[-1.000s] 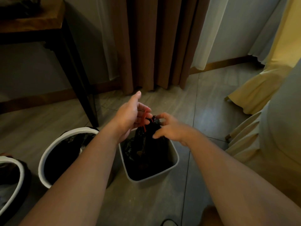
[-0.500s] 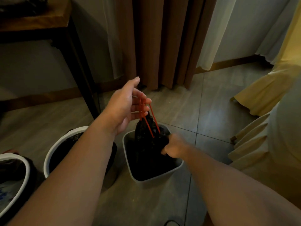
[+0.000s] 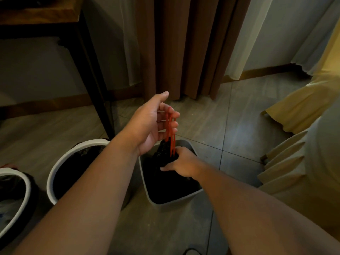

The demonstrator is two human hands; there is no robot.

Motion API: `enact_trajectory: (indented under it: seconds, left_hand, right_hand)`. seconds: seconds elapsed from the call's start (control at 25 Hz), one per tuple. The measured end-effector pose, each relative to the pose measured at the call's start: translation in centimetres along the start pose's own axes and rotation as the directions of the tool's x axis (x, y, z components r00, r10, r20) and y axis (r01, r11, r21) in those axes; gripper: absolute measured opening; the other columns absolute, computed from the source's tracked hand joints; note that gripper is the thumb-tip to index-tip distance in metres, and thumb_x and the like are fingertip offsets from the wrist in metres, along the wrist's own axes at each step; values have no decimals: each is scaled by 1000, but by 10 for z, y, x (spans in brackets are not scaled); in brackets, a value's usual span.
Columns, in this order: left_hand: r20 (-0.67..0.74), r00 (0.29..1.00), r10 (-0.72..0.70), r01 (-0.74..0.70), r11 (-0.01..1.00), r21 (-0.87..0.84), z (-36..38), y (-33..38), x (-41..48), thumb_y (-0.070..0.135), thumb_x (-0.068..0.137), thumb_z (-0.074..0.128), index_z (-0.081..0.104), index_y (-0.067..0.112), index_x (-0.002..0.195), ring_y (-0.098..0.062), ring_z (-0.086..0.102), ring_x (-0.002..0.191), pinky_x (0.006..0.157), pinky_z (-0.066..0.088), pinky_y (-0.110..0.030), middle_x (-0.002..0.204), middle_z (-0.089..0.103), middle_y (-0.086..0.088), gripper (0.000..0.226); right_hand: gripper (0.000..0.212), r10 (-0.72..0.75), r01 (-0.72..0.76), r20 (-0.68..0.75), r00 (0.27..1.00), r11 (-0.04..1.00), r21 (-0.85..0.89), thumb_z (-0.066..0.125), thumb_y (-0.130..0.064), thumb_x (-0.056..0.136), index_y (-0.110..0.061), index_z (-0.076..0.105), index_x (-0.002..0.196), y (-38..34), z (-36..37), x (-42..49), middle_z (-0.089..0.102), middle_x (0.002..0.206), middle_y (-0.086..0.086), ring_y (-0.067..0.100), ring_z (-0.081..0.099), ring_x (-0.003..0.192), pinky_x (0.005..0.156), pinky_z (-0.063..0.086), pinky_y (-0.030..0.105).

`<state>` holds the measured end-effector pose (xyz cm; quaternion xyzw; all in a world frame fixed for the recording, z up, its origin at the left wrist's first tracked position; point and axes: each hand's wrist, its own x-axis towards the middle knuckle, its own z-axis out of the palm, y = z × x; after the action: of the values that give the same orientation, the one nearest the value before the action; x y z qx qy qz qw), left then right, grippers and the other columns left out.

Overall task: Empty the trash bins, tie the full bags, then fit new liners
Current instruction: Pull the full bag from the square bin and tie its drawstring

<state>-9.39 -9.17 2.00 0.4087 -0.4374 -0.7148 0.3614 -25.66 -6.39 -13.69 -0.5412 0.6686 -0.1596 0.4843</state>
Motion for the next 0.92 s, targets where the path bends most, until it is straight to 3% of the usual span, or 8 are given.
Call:
enact_trajectory:
  seconds: [0.2, 0.4, 0.52, 0.68, 0.76, 0.84, 0.92]
  left_hand:
    - [-48, 998, 49, -50, 999, -21, -11, 15, -6, 57, 95, 63, 71, 13, 91, -19, 70, 71, 65, 60, -37, 91, 75, -8, 44]
    - [-140, 984, 110, -117, 992, -42, -17, 22, -8, 56, 92, 65, 65, 16, 71, -20, 69, 66, 61, 59, -36, 80, 72, -9, 45]
    - [-184, 975, 127, -140, 988, -58, -17, 21, -4, 52, 89, 71, 58, 22, 61, -19, 66, 61, 58, 57, -34, 71, 69, -7, 43]
    - [-176, 976, 125, -129, 992, -13, -13, 6, 5, 27, 87, 81, 64, 17, 86, -17, 69, 63, 55, 56, -31, 79, 75, -5, 20]
    - [-162, 981, 104, -96, 994, 58, -11, -3, 7, 13, 93, 74, 64, 16, 102, -18, 72, 65, 55, 57, -30, 92, 80, -7, 13]
    - [-150, 985, 82, -62, 989, 134, -12, -7, 7, 12, 99, 67, 64, 18, 112, -21, 75, 69, 57, 59, -32, 98, 82, -8, 15]
    - [-118, 990, 81, -59, 982, 179, -13, -5, 7, 15, 101, 65, 66, 20, 116, -25, 78, 75, 62, 60, -34, 99, 82, -7, 16]
  right_hand:
    - [42, 55, -56, -52, 997, 998, -10, 89, -31, 79, -26, 75, 118, 10, 0, 1, 77, 102, -8, 13, 70, 101, 104, 54, 43]
    - [31, 91, -95, -67, 994, 994, -60, 86, -31, 80, -26, 72, 107, 25, -3, 0, 73, 96, -4, 12, 68, 90, 74, 53, 28]
    - [36, 124, -128, -39, 992, 984, -126, 86, -31, 80, -25, 72, 112, 32, -1, 0, 72, 96, -4, 11, 66, 88, 69, 49, 25]
    - [58, 164, -159, 11, 986, 968, -196, 91, -32, 76, -22, 67, 128, 34, 1, -1, 69, 106, -5, 17, 66, 102, 89, 53, 33]
    - [79, 112, -103, 93, 989, 990, -93, 97, -36, 66, -32, 63, 136, 20, 0, -5, 71, 118, -8, 18, 65, 115, 106, 50, 44]
    - [94, 18, -31, 107, 994, 992, 124, 101, -49, 51, -47, 59, 136, -6, -8, -10, 72, 121, -13, 15, 67, 114, 103, 51, 48]
    - [83, -122, 112, 28, 992, 968, 225, 98, -64, 48, -55, 63, 122, -36, -16, -13, 74, 116, -16, 9, 70, 107, 92, 55, 40]
